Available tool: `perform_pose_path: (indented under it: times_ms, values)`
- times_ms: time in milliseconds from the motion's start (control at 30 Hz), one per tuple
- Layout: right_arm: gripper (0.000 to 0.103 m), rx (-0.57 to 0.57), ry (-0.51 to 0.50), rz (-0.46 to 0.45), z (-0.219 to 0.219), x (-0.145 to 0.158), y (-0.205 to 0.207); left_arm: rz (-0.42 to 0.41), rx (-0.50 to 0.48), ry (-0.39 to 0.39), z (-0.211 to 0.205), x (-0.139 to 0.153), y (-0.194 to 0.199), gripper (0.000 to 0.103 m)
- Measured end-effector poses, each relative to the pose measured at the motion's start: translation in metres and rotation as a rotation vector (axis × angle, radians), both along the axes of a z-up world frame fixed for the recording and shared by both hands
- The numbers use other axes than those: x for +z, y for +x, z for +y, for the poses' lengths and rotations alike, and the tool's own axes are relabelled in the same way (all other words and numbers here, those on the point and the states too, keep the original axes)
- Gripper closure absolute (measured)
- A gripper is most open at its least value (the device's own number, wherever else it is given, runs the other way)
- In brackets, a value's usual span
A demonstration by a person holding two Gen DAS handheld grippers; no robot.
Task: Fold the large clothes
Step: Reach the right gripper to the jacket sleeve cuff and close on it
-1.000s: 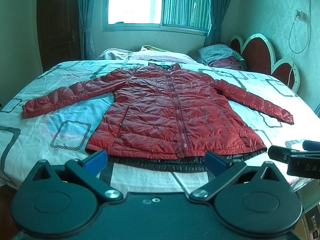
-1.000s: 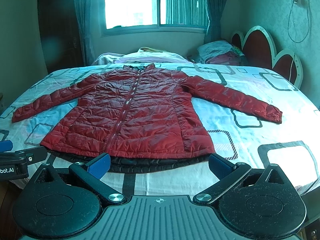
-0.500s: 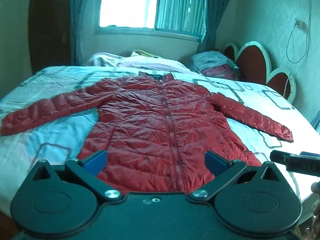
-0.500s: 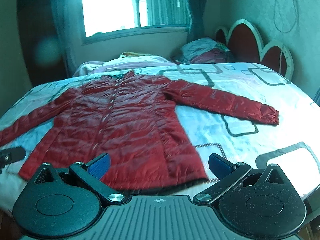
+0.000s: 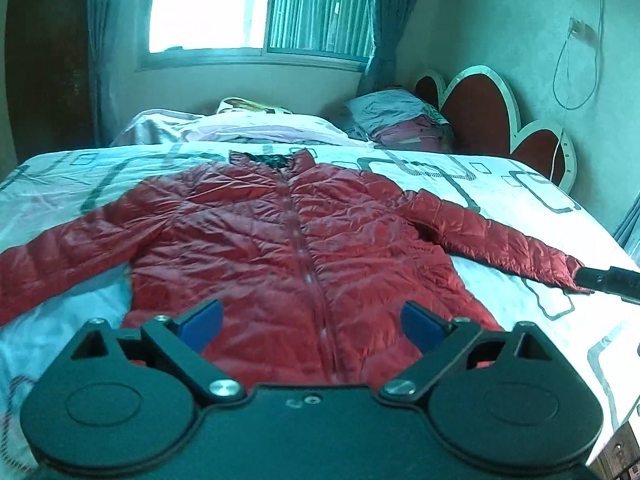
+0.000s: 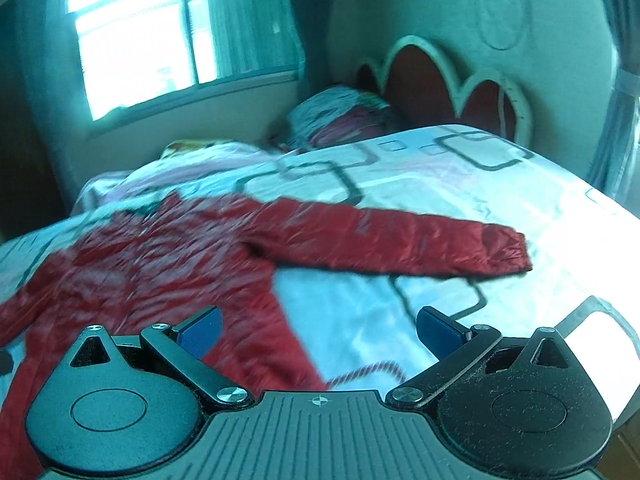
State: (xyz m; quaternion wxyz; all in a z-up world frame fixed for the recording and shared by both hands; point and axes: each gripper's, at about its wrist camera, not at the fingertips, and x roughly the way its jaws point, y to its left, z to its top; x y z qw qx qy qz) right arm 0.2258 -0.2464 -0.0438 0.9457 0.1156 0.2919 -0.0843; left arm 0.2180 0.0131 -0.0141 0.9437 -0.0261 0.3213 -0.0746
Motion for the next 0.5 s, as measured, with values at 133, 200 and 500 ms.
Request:
perform_pose_path:
  times_ms: [133,200,500]
  values:
    - [0.001,-0.081,0.029,0.0,-0.041,-0.011,0.021,0.014,-0.015,-0.008,-0.018,-0.011,0.032,0.012]
    - [0.001,-0.118,0.057,-0.001,-0.065,-0.019,0.034,0.023,-0.016,-0.02,-0.027,-0.016,0.047,0.012]
    - [0.045,-0.302,0.278,0.073,-0.192,-0.087,0.095,0.079,0.006,-0.018,-0.076,-0.038,0.113,0.019]
